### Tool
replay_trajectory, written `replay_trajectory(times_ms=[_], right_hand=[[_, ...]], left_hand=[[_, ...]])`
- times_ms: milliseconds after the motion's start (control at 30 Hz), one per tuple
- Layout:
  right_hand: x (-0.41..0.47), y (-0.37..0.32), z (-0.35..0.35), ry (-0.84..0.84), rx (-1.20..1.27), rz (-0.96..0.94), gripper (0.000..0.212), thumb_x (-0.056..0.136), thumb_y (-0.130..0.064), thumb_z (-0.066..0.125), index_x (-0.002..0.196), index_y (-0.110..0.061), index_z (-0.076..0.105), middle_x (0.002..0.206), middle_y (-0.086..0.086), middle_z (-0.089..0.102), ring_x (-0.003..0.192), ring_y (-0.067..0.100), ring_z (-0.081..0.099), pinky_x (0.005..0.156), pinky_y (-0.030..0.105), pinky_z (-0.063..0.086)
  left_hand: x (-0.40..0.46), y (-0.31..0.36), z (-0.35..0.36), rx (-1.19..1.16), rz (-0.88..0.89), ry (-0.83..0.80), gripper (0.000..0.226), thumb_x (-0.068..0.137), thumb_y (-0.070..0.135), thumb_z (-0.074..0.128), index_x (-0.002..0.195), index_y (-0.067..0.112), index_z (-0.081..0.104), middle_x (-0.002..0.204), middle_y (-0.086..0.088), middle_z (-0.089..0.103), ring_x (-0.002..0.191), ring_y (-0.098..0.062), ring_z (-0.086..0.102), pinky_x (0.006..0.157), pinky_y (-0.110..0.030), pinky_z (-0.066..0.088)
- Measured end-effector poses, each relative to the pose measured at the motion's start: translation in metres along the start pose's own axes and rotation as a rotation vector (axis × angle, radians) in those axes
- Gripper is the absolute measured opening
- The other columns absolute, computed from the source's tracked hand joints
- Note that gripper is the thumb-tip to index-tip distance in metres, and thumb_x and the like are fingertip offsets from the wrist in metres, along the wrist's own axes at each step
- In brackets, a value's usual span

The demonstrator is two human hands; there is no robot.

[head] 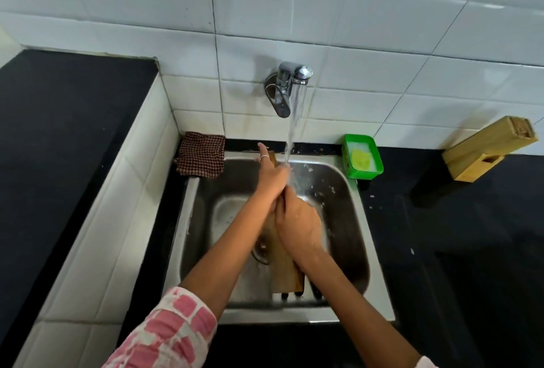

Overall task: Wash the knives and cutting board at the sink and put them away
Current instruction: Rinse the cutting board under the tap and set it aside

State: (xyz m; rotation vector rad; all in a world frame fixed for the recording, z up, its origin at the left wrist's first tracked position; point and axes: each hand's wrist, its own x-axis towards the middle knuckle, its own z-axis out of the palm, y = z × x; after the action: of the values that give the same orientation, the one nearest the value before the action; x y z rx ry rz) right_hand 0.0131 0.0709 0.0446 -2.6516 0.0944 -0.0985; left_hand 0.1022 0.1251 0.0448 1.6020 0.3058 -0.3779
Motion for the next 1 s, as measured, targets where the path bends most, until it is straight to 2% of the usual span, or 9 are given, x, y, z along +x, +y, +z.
replay_trajectory(times_ms=[133,233,300,433,567,733,867,933,1000], right_hand=[[-0.005,0.005,-0.001,0.019,0.093,-0.087,0.031,0.1,-0.03,0.034,0.118,-0.02,0.057,0.087,-0.002,0.063,0.072,0.013,0.059,0.058,0.019,0.037],[-0.004,0.009,0.007,-0.108,0.479,-0.051,0.031,0.1,-0.028,0.037,0.126,-0.03,0.052,0.098,-0.006,0.05,0.094,0.01,0.05,0.08,0.02,0.038],[-0.002,0.006,0.012,-0.226,0.783,-0.001,0.039,0.101,-0.032,0.029,0.138,-0.031,0.04,0.13,-0.008,0.046,0.124,0.007,0.04,0.106,0.025,0.03],[0.024,0.008,0.02,-0.299,0.915,0.119,0.049,0.101,-0.043,0.02,0.144,-0.023,0.032,0.148,-0.003,0.037,0.135,0.01,0.035,0.115,0.033,0.025],[0.064,0.037,0.059,-0.228,0.798,0.242,0.097,0.072,-0.088,0.015,0.134,-0.018,0.041,0.144,0.008,0.04,0.133,0.026,0.038,0.113,0.052,0.028],[0.038,-0.002,0.036,-0.065,0.788,-0.029,0.064,0.093,-0.047,0.012,0.149,-0.016,0.019,0.156,0.007,0.02,0.145,0.015,0.016,0.12,0.033,0.01],[0.058,0.026,0.041,-0.115,0.816,0.285,0.05,0.102,-0.035,0.012,0.149,-0.018,0.007,0.158,0.006,0.007,0.146,0.017,0.005,0.12,0.036,0.005],[0.054,0.021,0.04,-0.122,0.792,0.233,0.048,0.103,-0.03,0.01,0.149,-0.018,0.002,0.159,0.002,-0.001,0.146,0.015,-0.004,0.12,0.034,-0.003],[0.046,0.008,0.038,-0.089,0.805,0.073,0.05,0.102,-0.035,0.012,0.15,-0.021,0.005,0.159,-0.001,0.001,0.146,0.012,-0.005,0.119,0.034,-0.005]], left_hand=[[-0.003,0.002,-0.002,-0.11,-0.048,0.206,0.048,0.095,0.016,0.045,0.141,0.01,0.03,0.104,-0.009,0.058,0.076,-0.017,0.057,0.062,-0.024,0.046],[-0.007,0.002,-0.006,-0.233,-0.066,0.28,0.022,0.097,0.018,0.044,0.118,0.011,0.047,0.09,-0.002,0.052,0.088,-0.019,0.053,0.081,-0.032,0.047],[-0.006,-0.001,-0.012,-0.295,-0.079,0.284,0.007,0.096,0.018,0.045,0.099,0.017,0.051,0.091,-0.006,0.054,0.097,-0.026,0.056,0.093,-0.04,0.047],[-0.011,0.004,-0.019,-0.39,-0.097,0.223,0.029,0.096,0.017,0.046,0.125,0.013,0.048,0.099,-0.01,0.061,0.096,-0.026,0.063,0.09,-0.043,0.05],[-0.021,0.013,-0.016,-0.366,-0.079,0.111,0.022,0.096,0.019,0.047,0.114,0.008,0.053,0.082,-0.006,0.065,0.074,-0.017,0.066,0.071,-0.032,0.054],[-0.015,0.018,-0.023,-0.317,-0.103,0.062,0.029,0.096,0.026,0.047,0.11,0.004,0.059,0.104,-0.011,0.067,0.095,-0.022,0.065,0.093,-0.042,0.05],[-0.019,0.021,-0.018,-0.242,-0.105,-0.018,0.026,0.094,0.025,0.05,0.11,0.007,0.061,0.092,-0.01,0.069,0.083,-0.022,0.068,0.079,-0.037,0.054],[-0.018,0.026,-0.018,-0.222,-0.111,-0.067,0.022,0.095,0.022,0.05,0.106,0.007,0.062,0.086,-0.007,0.068,0.077,-0.018,0.067,0.07,-0.032,0.053],[-0.016,0.031,-0.021,-0.191,-0.102,-0.12,0.022,0.096,0.02,0.048,0.104,0.006,0.064,0.094,-0.009,0.069,0.087,-0.02,0.067,0.079,-0.034,0.054]])
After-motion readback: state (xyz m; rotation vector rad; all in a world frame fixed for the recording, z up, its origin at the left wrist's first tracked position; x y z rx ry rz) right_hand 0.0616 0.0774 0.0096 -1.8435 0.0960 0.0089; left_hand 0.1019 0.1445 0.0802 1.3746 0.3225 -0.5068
